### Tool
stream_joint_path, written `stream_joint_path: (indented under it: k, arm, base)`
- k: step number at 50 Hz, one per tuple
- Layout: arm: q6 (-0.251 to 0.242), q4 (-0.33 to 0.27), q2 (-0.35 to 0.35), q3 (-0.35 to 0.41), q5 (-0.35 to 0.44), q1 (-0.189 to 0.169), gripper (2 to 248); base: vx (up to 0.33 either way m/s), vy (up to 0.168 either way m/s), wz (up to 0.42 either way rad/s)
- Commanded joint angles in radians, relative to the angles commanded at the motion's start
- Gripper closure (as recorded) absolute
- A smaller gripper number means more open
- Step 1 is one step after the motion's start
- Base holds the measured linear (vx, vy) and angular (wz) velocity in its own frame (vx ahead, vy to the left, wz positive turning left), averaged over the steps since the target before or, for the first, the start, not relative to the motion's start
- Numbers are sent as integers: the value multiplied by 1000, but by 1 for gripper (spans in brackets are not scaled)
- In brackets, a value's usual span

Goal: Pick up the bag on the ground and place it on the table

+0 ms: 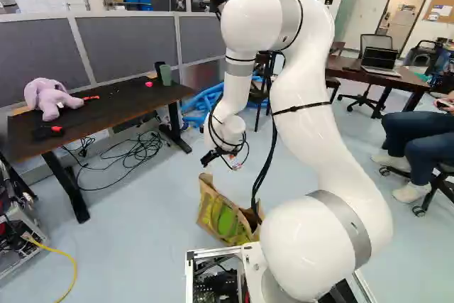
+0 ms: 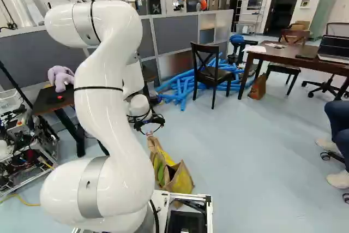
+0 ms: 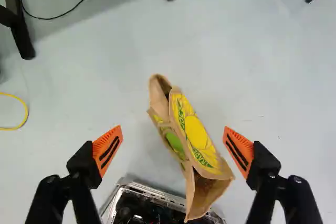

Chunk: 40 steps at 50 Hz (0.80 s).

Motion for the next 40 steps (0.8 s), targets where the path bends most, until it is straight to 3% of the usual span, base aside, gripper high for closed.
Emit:
stream_joint_path:
  k: [13, 29, 40]
  arm:
    - [-6, -5, -53, -31, -41, 0, 3]
    - [-91, -5, -118, -72, -49, 0, 3]
    - [-191, -5, -163, -100, -49, 0, 3]
  base:
    - [0, 0, 0]
    - [0, 0, 0]
    - [0, 0, 0]
